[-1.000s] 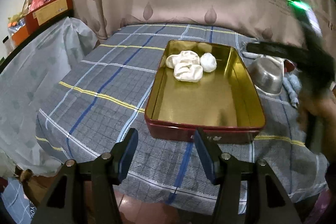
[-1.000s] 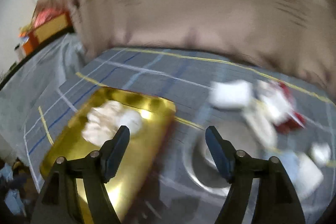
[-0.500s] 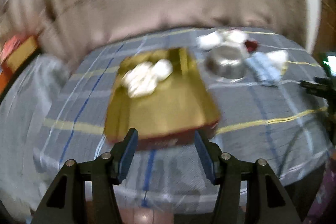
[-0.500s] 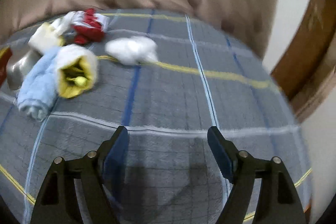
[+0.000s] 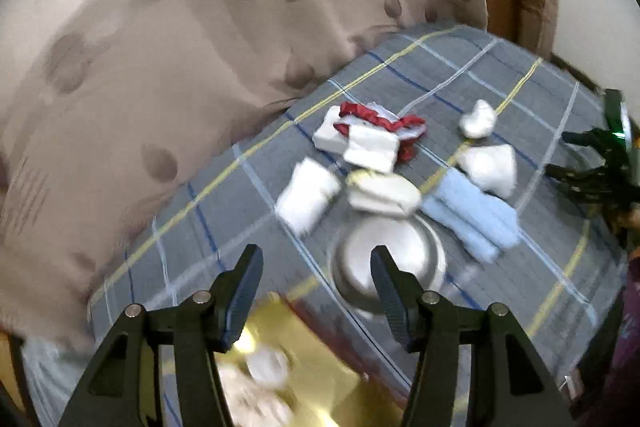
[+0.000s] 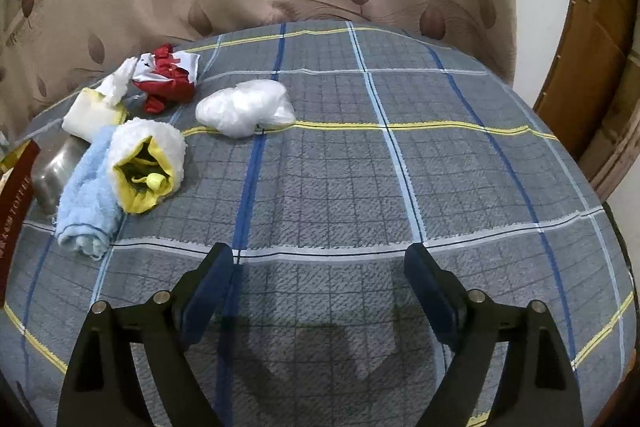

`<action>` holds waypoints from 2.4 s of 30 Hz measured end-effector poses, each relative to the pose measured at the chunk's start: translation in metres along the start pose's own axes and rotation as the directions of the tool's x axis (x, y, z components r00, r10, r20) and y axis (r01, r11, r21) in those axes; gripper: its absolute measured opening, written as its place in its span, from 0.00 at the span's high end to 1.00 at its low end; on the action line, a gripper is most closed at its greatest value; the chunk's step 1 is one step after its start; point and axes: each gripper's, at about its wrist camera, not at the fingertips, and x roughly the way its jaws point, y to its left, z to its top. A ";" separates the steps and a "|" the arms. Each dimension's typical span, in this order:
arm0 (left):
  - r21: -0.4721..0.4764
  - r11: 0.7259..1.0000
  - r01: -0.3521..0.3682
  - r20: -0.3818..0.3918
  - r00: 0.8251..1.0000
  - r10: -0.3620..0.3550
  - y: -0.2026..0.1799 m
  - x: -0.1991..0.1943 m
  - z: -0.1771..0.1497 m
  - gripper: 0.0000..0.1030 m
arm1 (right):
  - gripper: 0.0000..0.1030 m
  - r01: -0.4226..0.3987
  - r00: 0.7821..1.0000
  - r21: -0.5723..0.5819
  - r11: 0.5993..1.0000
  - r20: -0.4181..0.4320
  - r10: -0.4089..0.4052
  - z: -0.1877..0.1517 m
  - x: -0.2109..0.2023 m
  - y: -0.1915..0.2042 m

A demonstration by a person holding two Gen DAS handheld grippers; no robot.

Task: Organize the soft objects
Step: 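Move the left gripper to the white socks and grasp them, then carry the white socks over the gold tray and lower them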

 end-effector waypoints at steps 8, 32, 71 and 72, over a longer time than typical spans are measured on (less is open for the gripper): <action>0.152 0.983 0.105 -0.193 0.978 -0.075 0.021 0.100 0.033 0.44 | 0.16 -0.035 0.999 -0.002 0.999 -0.011 0.035 -0.002 0.002 0.000; -0.011 0.964 0.266 -0.249 0.933 -0.261 0.051 0.191 0.035 0.82 | 0.13 -0.049 0.998 -0.015 0.999 -0.048 0.048 0.000 0.010 0.006; -0.798 0.602 -0.005 0.013 1.000 0.026 0.004 -0.026 -0.190 0.82 | 0.09 -0.018 0.999 -0.018 1.000 -0.039 0.017 -0.002 0.010 0.005; -0.802 0.597 -0.001 0.020 0.999 0.028 0.003 -0.027 -0.193 0.82 | 0.09 -0.015 0.999 -0.021 1.000 -0.044 0.014 -0.003 0.010 0.006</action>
